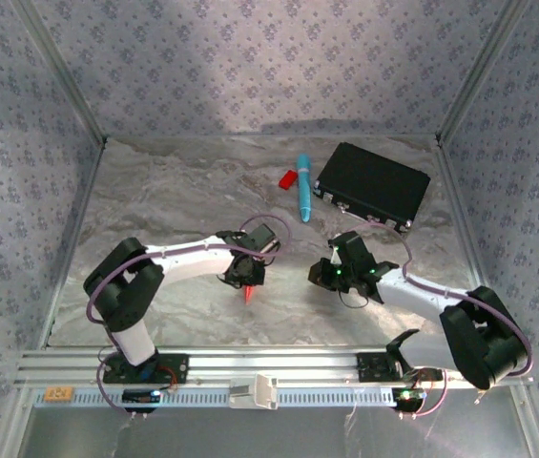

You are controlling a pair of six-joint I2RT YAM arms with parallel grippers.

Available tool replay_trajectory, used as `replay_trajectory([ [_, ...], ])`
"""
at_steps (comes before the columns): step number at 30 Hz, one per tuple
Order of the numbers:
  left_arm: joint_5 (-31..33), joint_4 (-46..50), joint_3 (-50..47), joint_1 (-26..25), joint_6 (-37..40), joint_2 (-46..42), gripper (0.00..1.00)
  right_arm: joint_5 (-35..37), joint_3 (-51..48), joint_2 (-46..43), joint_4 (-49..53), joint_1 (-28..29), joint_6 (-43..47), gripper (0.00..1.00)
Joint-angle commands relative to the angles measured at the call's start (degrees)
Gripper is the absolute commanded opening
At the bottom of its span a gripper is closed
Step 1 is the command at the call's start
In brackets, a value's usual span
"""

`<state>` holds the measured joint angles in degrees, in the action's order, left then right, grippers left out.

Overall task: Fold a paper plane with a square sheet of paper (pick it up from the middle)
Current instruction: Turn over a paper plane at the center of the table.

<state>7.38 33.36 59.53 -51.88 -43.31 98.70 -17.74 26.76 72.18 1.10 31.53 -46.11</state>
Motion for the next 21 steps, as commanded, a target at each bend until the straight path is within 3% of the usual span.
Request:
replay_trajectory([
  [1,1.40,0.89,-0.39,-0.42,0.41,0.69,0.12,0.23,0.62,0.64,-0.65,0.31,-0.81,0.13],
  [21,4.79,0.47,-1.59,-2.04,0.53,3.48,0.17,-0.10,0.72,1.55,-1.13,0.59,-0.91,0.14],
])
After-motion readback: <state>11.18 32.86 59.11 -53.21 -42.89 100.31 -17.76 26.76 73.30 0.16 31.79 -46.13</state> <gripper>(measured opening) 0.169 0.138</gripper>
